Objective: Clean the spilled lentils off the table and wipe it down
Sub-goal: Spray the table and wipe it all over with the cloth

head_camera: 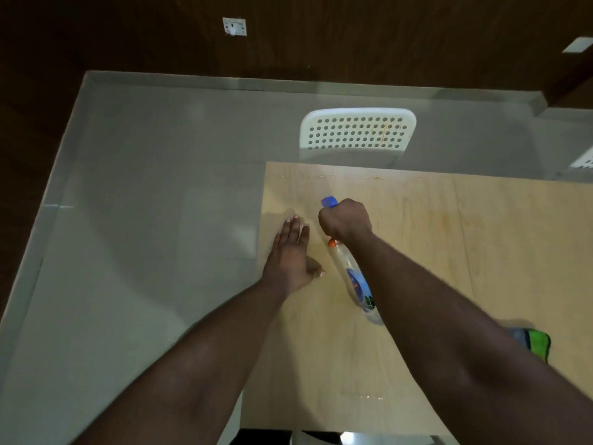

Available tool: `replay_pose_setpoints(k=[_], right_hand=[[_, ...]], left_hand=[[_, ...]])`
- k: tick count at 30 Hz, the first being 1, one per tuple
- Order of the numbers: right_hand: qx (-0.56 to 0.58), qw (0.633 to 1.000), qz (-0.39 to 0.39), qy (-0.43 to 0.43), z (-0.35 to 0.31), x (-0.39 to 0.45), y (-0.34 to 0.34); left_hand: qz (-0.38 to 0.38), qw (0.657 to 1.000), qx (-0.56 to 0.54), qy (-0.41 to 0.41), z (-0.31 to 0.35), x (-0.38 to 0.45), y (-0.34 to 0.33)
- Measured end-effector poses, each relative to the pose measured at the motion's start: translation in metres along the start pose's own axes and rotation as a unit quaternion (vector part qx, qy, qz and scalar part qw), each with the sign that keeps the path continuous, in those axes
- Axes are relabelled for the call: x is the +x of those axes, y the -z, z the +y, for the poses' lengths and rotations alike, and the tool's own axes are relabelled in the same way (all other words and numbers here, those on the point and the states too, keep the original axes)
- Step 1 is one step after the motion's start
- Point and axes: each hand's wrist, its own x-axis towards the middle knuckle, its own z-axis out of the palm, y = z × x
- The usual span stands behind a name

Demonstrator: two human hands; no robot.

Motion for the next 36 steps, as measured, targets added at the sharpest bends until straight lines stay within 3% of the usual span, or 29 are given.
replay_pose_setpoints(k=[6, 17, 24, 36], right_hand=[[0.052, 0.994, 0.062, -0.070, 0.044, 0.014, 0.041], [0.135, 0.968, 0.133, -0.166, 0.139, 0.000, 0.106], [0.124, 0.980, 0.072, -0.137, 0.139, -0.033, 0.094], [0.047, 0.998, -0.025, -0.021, 0.119, -0.122, 0.009]], left_hand=[[-0.025, 0.999, 0.001, -0.043, 0.032, 0.014, -0.009], [-0.048, 0.997, 0.053, -0.038, 0.080, 0.008, -0.034], [-0.049, 0.998, 0.043, -0.011, 0.086, -0.026, -0.046], [-0.040, 0.997, 0.011, 0.059, 0.066, -0.104, -0.065]])
